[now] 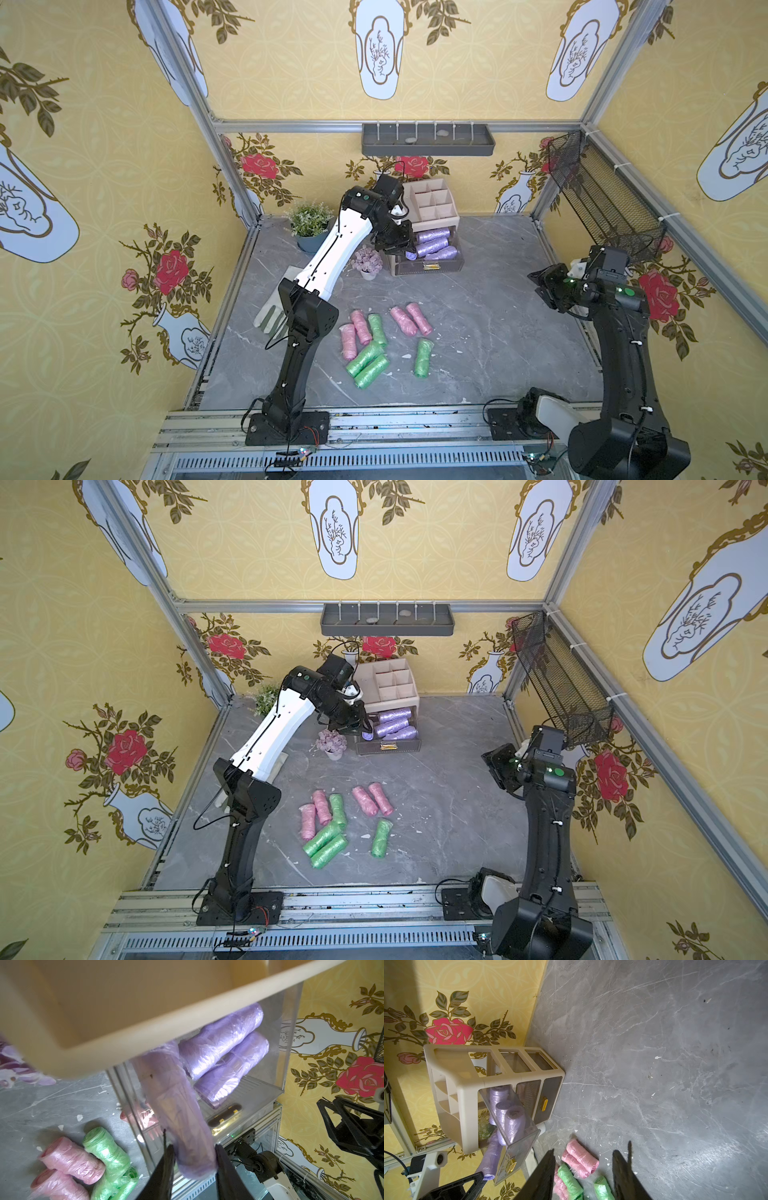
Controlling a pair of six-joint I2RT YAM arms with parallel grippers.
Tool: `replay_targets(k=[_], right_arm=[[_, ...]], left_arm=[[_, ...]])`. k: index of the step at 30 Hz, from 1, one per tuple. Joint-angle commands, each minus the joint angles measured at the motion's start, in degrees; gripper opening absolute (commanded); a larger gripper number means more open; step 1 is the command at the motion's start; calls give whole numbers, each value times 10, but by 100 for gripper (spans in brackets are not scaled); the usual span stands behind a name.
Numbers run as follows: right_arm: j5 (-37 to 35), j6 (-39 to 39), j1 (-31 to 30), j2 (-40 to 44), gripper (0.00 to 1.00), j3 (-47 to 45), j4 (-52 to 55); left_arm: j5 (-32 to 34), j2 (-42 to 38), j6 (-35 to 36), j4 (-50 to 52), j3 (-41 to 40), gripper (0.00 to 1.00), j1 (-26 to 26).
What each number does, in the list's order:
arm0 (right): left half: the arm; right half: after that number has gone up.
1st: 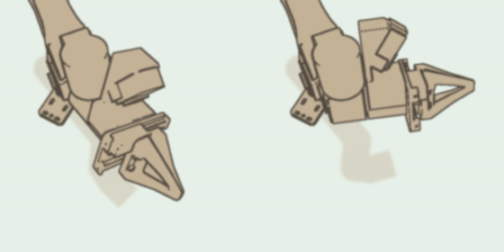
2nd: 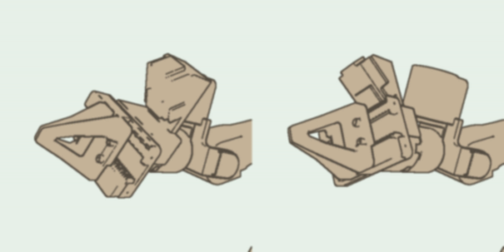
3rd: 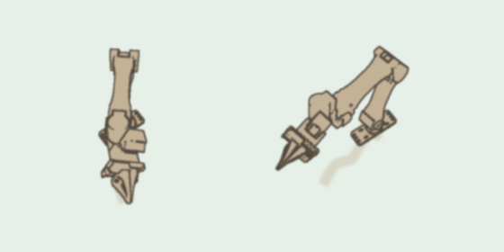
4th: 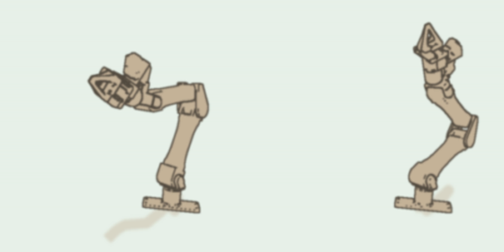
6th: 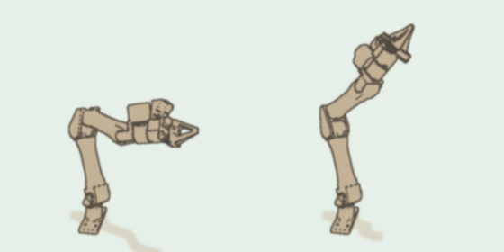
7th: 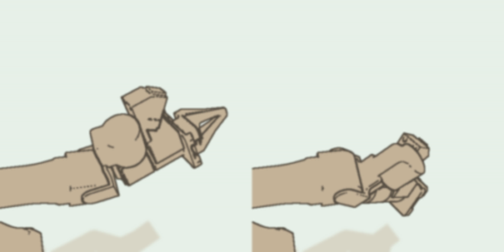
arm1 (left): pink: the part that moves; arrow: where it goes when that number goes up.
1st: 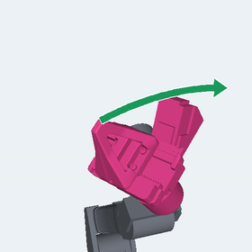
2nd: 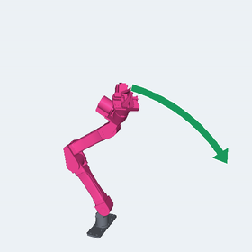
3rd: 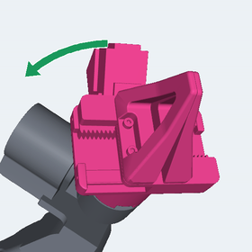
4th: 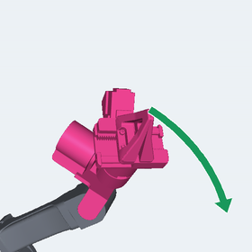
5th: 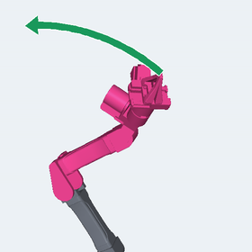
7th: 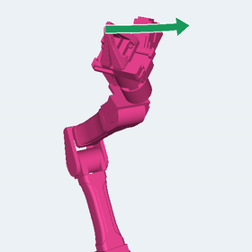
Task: Sort the rolls of trash bags by color and place them into the drawer
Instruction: Place the roll of trash bags in the drawer.
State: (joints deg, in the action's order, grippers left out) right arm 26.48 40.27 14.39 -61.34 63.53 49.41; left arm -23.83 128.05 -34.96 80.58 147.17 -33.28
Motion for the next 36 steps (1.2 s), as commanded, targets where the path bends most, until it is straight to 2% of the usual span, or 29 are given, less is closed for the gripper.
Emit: replay_targets(k=[1,16,21,23,29,33,36], right_arm=[[-6,-3,0,2,46,4,-8],[-5,0,0,2,47,9,-5],[-2,0,0,4,47,12,-6],[1,0,1,6,48,13,-8],[12,-1,-1,10,48,14,-9],[36,-5,-2,13,48,7,-23],[55,-10,-4,19,48,3,-30]], left_arm=[[0,-5,1,2,3,35,0],[7,-29,3,4,5,38,-2],[35,-59,4,6,24,38,-3],[65,-77,5,4,31,38,-3],[219,-125,16,-14,29,40,-2],[314,-109,16,-31,29,42,-2],[339,-78,9,-47,42,42,-2]])
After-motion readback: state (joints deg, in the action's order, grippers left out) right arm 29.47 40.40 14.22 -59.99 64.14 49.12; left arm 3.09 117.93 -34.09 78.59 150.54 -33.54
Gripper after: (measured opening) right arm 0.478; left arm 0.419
